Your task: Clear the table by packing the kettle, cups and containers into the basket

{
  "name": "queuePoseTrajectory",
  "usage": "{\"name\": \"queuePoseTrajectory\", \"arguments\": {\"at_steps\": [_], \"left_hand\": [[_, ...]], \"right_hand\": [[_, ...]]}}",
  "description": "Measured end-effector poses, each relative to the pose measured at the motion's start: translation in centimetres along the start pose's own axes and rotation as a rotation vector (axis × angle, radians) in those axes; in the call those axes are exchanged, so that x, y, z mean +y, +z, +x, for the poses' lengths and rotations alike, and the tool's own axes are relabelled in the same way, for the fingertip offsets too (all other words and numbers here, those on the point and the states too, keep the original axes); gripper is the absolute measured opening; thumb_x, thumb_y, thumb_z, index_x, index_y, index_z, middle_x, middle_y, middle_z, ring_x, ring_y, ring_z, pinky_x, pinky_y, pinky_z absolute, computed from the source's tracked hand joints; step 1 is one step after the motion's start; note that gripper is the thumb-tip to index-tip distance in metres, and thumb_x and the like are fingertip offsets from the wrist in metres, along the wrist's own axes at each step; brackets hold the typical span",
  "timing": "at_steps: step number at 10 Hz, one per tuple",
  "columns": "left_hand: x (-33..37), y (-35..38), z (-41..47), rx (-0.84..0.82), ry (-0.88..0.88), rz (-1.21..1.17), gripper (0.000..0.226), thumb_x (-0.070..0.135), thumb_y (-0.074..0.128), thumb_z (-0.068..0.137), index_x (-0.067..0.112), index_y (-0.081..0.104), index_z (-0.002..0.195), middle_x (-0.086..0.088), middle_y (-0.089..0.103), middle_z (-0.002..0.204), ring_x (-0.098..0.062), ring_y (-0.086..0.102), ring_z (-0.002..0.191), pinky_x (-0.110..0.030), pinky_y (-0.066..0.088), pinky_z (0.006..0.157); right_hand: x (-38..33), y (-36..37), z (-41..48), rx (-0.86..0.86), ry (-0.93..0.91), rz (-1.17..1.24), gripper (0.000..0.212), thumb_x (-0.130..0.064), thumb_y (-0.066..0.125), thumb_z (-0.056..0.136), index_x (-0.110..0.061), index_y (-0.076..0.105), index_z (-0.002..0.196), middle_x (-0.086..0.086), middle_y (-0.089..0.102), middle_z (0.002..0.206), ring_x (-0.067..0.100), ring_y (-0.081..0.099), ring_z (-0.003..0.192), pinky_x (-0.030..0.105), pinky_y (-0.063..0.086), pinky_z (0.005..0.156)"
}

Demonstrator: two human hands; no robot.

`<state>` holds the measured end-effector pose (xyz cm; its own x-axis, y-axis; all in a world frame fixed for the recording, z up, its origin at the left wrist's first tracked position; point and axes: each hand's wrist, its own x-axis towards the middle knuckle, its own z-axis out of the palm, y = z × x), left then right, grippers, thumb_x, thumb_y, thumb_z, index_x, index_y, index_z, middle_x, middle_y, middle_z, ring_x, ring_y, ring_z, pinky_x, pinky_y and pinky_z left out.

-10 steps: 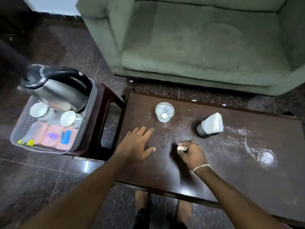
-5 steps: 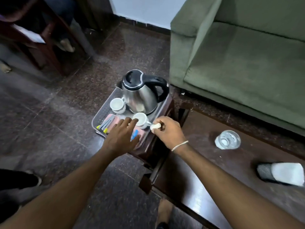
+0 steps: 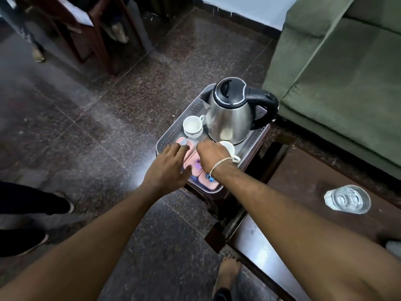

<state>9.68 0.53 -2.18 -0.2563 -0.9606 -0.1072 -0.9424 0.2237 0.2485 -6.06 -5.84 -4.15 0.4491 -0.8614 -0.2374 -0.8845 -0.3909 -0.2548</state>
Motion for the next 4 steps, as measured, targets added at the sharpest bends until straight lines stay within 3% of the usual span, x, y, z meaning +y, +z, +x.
{"name": "queuePoseTrajectory", "arguments": {"at_steps": [2,4], "left_hand": [[-0.2,0.5,0.5,0.052,0.033,-0.017,0.050,0.026,0.070,0.083,0.007,0.056,0.127,-0.014,0.061,0.117,-0.035,0.059,0.102,-0.039,0.044,0.090],[0.7,0.1,1.4,0.054,0.050,-0.034,0.052,0.037,0.057,0.087,0.009,0.052,0.131,-0.014,0.059,0.121,-0.036,0.058,0.108,-0.047,0.052,0.092]], "right_hand": [[0.9,-0.2,0.1,-0.060,0.027,0.148,0.025,-0.013,0.064,0.092,-0.006,0.065,0.117,0.021,0.067,0.120,0.039,0.065,0.111,0.038,0.051,0.086],[3.6,-0.8,-2.2,0.080,0.105,0.473,0.051,-0.002,0.061,0.082,-0.013,0.063,0.132,0.018,0.070,0.123,0.037,0.064,0.116,0.042,0.052,0.099]]}}
